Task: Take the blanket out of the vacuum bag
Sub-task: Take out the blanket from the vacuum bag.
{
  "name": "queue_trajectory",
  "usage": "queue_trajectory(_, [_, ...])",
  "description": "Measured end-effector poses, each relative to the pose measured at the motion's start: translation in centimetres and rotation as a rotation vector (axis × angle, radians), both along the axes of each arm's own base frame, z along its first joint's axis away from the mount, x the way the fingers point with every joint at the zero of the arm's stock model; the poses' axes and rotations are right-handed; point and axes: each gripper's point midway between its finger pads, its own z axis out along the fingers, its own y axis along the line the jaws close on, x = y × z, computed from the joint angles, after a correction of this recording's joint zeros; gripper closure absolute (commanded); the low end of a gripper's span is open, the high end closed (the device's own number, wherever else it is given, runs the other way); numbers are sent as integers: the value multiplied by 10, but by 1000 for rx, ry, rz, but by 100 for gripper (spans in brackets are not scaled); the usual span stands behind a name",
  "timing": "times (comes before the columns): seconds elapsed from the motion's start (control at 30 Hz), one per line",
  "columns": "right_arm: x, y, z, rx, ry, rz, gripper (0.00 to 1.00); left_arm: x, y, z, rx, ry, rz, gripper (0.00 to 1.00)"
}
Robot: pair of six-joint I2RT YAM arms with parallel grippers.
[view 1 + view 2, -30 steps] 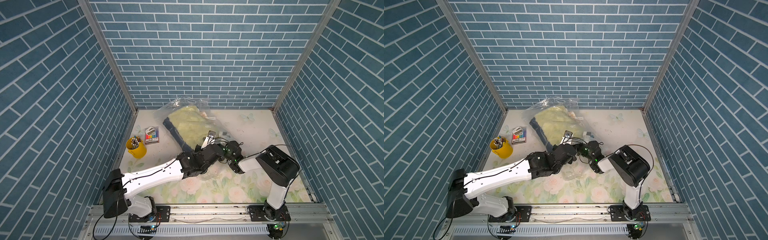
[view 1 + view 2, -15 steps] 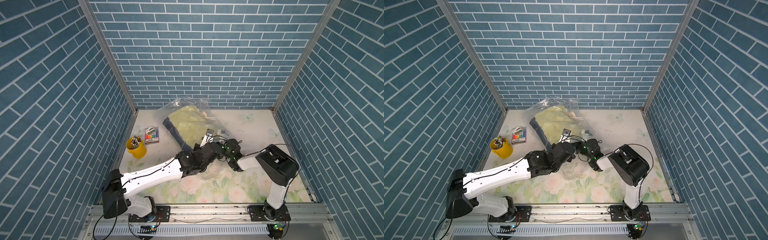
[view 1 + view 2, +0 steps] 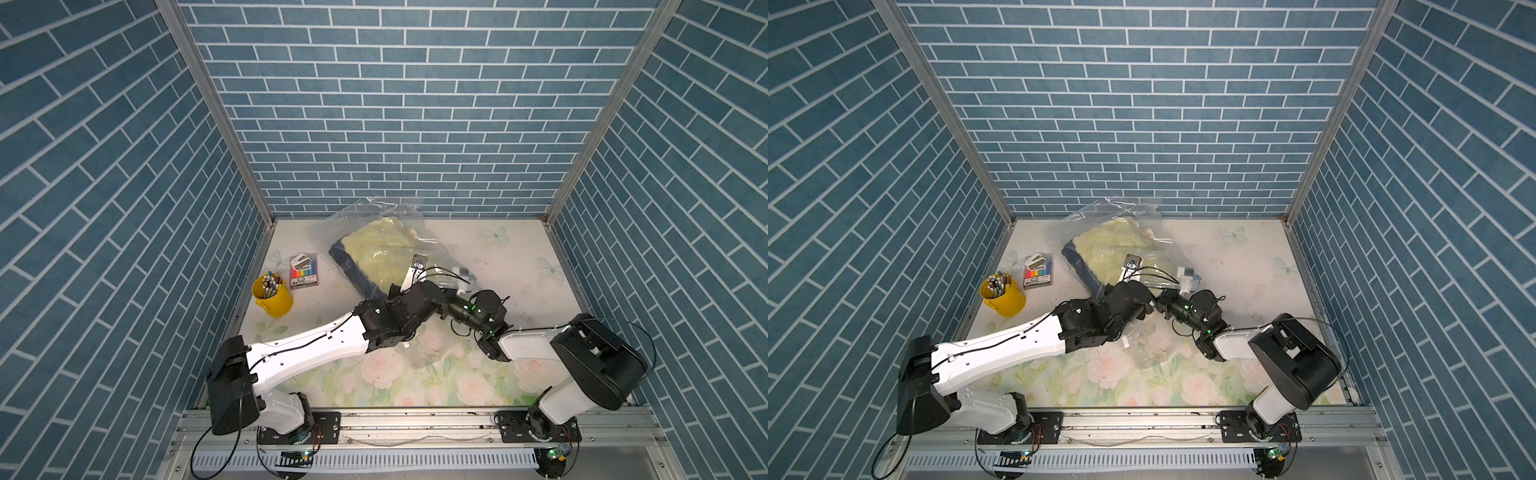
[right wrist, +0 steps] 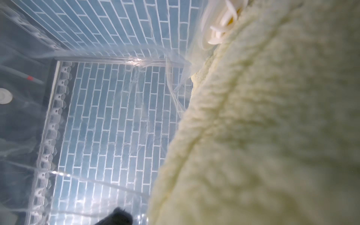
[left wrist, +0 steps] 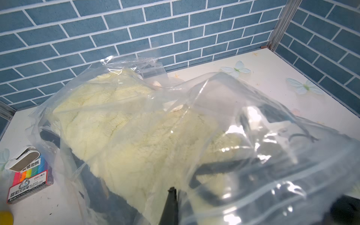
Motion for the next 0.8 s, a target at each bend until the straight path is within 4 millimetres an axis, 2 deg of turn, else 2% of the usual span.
queue_trajectory(0.2, [-12, -7, 3, -11, -12, 3, 100, 4, 0, -2, -14, -8, 36, 100])
queue_trajectory(0.5, [-30, -24, -37, -118, 32, -9, 100, 4, 1, -1, -38, 1, 49, 100])
queue_trajectory(0.57, [-34, -28, -41, -126, 39, -8, 100, 4, 1, 0, -41, 1, 51, 100])
queue_trajectory(0.63, [-37, -30, -37, -130, 29, -7, 100, 4, 1, 0, -40, 2, 53, 100])
queue_trajectory(0.8, [-53, -33, -7, -119, -44, 14, 100, 5, 4, 0, -38, -6, 71, 100])
